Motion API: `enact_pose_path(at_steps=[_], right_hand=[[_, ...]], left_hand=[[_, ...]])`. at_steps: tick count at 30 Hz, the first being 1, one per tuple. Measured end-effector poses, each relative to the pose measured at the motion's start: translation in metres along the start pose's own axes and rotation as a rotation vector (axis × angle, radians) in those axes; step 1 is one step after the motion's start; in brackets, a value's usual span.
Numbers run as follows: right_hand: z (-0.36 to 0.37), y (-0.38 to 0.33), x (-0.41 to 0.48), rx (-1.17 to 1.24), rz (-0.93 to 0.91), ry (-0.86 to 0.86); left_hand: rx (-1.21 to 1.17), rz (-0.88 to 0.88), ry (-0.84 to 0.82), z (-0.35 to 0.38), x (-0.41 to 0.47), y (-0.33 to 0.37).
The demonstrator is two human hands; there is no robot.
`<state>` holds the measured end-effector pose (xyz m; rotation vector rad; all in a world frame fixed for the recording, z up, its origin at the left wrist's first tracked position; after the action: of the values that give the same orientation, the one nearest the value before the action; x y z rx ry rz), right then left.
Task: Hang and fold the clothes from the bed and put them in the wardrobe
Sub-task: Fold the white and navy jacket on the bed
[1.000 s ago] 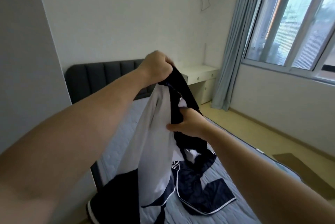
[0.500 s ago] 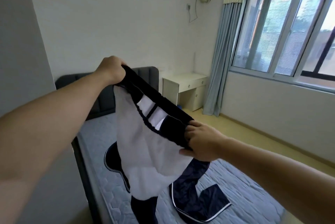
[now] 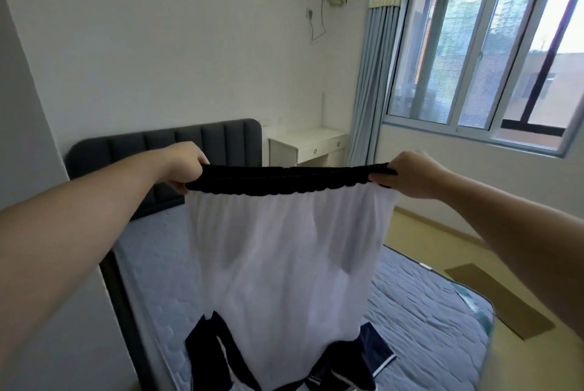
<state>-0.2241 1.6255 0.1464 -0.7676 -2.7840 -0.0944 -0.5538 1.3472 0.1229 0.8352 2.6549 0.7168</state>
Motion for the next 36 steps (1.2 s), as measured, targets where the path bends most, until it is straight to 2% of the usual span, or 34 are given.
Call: enact_pose_path(at_steps=[2,4,6,8,10,12,14,16,19,21,22,24,26,28,32,36], right_hand=[[0.003,0.016,-0.003,0.278,0.075,0.056],[0.015,0.034,-0.01,0.53,0.152,0.07],[0.032,0.05,-0.016,0.717,0.198,0.015],[0.055,0.065,-0.022,0.848,0.242,-0.14],[0.081,0.078,-0.03,0.932,0.28,-0.341],[0.11,0.089,-0.04,1.003,0.317,-0.596],[0.139,0.091,-0.053,1.016,0.313,-0.908],[0.162,0.094,-0.061,0.953,0.301,-1.15],[0.194,0.105,-0.049,0.794,0.313,-1.29],[0.214,0.115,-0.034,0.656,0.354,-1.304],[0.225,0.12,-0.022,0.6,0.373,-1.272],[0.244,0.133,0.014,0.538,0.405,-1.087],[0.253,0.146,0.058,0.545,0.448,-0.812],[0.245,0.161,0.1,0.572,0.492,-0.495],[0.18,0.195,0.16,0.512,0.421,0.098],[0.098,0.201,0.184,0.58,0.244,0.441]], left_hand=[[-0.15,0.004,-0.054,0.012,0.008,0.004],[-0.269,0.016,-0.215,0.033,0.015,0.01],[-0.326,0.035,-0.36,0.053,0.021,0.016],[-0.32,0.057,-0.54,0.077,0.021,0.021],[-0.159,0.13,-0.718,0.105,0.014,0.026],[0.077,0.213,-0.747,0.13,0.017,0.028],[0.158,0.199,-0.801,0.154,0.021,0.028],[0.199,0.107,-0.966,0.179,0.024,0.019],[0.262,-0.047,-1.173,0.208,0.03,0.004],[0.233,-0.114,-1.139,0.226,0.052,0.003],[0.205,-0.14,-1.058,0.235,0.069,0.005],[0.201,-0.13,-0.793,0.246,0.112,0.017],[0.298,-0.025,-0.504,0.247,0.152,0.041],[0.293,0.027,-0.243,0.239,0.183,0.068],[0.086,0.107,0.158,0.186,0.218,0.12],[-0.052,0.326,0.442,0.11,0.212,0.17]])
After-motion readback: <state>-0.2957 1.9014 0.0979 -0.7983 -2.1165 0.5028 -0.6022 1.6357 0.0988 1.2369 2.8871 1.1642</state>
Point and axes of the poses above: each hand's wrist, its own x-axis towards the middle knuckle, its own z-axis out of the palm, y = z × x, the point moved 9 cm from there along x, towards the middle knuckle, and after that the axes turned 8 degrees about -z, right-handed, at the moved point
